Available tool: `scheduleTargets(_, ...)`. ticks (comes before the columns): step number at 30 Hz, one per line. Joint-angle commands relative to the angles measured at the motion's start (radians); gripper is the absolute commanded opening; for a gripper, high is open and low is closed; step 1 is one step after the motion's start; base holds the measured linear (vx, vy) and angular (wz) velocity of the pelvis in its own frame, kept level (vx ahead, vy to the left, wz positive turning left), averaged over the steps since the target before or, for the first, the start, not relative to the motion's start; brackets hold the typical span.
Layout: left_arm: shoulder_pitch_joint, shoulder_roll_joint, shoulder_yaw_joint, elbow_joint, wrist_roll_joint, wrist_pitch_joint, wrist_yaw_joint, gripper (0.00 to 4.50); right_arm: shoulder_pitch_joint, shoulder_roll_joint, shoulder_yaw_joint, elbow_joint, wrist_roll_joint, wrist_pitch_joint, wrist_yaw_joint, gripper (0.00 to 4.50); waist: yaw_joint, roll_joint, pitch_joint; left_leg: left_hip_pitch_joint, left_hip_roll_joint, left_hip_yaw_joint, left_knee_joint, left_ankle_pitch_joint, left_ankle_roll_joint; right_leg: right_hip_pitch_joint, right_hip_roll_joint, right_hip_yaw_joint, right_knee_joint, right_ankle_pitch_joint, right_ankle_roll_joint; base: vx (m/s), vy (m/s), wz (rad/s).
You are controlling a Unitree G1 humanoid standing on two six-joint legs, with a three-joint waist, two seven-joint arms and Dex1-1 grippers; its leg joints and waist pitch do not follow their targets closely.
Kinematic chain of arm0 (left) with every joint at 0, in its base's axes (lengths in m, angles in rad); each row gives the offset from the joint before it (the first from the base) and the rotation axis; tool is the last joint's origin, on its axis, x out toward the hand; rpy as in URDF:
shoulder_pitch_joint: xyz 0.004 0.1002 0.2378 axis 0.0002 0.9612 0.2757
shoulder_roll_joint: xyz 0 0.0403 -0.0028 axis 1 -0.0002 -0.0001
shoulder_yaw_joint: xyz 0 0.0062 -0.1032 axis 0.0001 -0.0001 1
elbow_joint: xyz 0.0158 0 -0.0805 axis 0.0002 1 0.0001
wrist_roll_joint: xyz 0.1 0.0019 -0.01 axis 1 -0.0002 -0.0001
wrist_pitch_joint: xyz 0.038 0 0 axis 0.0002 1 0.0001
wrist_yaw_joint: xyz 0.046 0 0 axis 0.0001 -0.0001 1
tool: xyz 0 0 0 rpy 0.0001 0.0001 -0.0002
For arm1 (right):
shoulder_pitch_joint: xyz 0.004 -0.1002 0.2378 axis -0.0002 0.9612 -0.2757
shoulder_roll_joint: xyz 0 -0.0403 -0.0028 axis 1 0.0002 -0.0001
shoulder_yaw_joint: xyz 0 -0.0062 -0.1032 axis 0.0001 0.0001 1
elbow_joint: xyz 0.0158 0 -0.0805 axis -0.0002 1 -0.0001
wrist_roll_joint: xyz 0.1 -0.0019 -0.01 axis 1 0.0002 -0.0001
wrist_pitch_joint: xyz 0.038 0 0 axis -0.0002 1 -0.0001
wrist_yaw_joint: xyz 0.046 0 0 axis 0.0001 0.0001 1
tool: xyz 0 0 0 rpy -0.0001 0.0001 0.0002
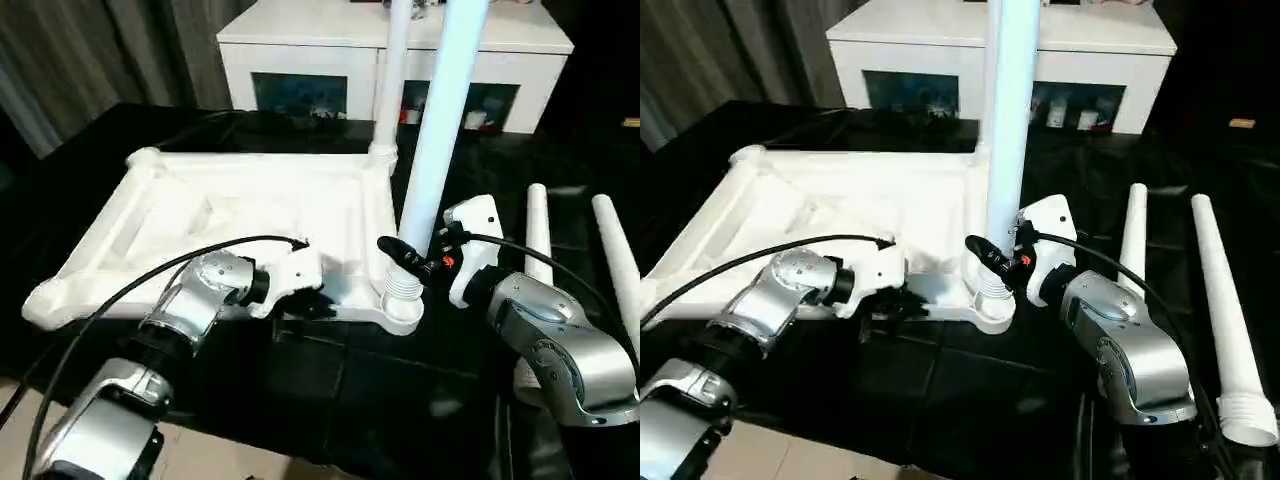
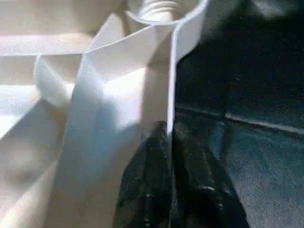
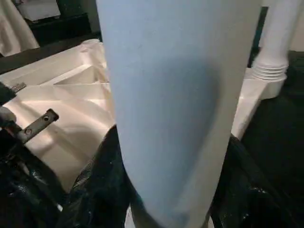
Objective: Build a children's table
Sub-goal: Insert table leg to table base
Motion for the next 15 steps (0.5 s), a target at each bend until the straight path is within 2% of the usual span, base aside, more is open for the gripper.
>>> scheduleTargets(1, 0.033, 0.017, -0.052, 0.051, 0.058, 0.002, -0.01, 0.03, -0.002, -0.008, -0.009, -0.028, 0.011, 0.006, 0.012, 1.87, 0.003, -0.011, -0.058, -0.002, 0.021, -0.007, -0.077, -0.257, 0.005, 0.06, -0.044, 0.038, -0.072, -0.26, -0.216, 0.0, 0.0, 0.0)
scheduleTargets(5, 0.032, 0.009, -0.049, 0.064, 0.059, 0.0, 0.006, 0.03, -0.004, -0.009, -0.009, -0.026, 0.01, 0.007, 0.012, 1.87, 0.0, -0.009, -0.055, 0.003, 0.022, -0.008, -0.08, -0.289, 0.001, 0.054, -0.045, 0.038, -0.082, -0.357, -0.189, 0.0, 0.0, 0.0)
scheduleTargets(6, 0.031, 0.004, -0.045, 0.07, 0.056, 0.003, 0.013, 0.47, -0.005, -0.009, -0.009, -0.026, 0.01, 0.007, 0.013, 1.87, 0.0, -0.009, -0.055, 0.003, 0.022, -0.009, -0.08, -0.289, 0.001, 0.054, -0.044, 0.038, -0.082, -0.357, -0.186, 0.0, 0.0, 0.0)
scheduleTargets(7, 0.028, -0.004, -0.036, 0.078, 0.055, 0.0, 0.037, 0.59, -0.006, -0.009, -0.009, -0.025, 0.01, 0.007, 0.013, 1.87, 0.0, -0.011, -0.055, 0.002, 0.022, -0.008, -0.08, -0.288, 0.001, 0.053, -0.043, 0.038, -0.082, -0.353, -0.186, 0.0, 0.0, 0.0)
scheduleTargets(9, 0.026, -0.01, -0.028, 0.082, 0.045, 0.008, 0.046, 0.61, -0.007, -0.01, -0.009, -0.025, 0.01, 0.007, 0.013, 1.87, -0.001, -0.011, -0.055, 0.003, 0.022, -0.008, -0.08, -0.29, 0.003, 0.052, -0.042, 0.039, -0.082, -0.351, -0.185, 0.0, 0.0, 0.0)
scheduleTargets(10, 0.026, -0.009, -0.029, 0.081, 0.046, -0.002, 0.047, 0.83, -0.007, -0.009, -0.009, -0.025, 0.01, 0.007, 0.013, 1.87, 0.001, -0.01, -0.057, 0.0, 0.021, -0.009, -0.08, -0.276, 0.004, 0.056, -0.043, 0.039, -0.08, -0.335, -0.185, 0.0, 0.0, 0.0)
scheduleTargets(11, 0.027, -0.008, -0.03, 0.082, 0.05, -0.012, 0.053, 0.95, -0.007, -0.009, -0.008, -0.025, 0.01, 0.007, 0.013, 1.87, 0.001, -0.01, -0.057, 0.001, 0.023, -0.009, -0.081, -0.275, 0.005, 0.053, -0.043, 0.039, -0.081, -0.33, -0.187, 0.0, 0.0, 0.0)
scheduleTargets(15, 0.027, -0.005, -0.03, 0.093, 0.055, -0.029, 0.056, 0.95, -0.01, -0.009, -0.006, -0.023, 0.012, 0.006, 0.012, 1.87, 0.002, -0.01, -0.057, 0.0, 0.022, -0.008, -0.08, -0.274, 0.007, 0.053, -0.043, 0.039, -0.08, -0.33, -0.189, 0.0, 0.0, 0.0)
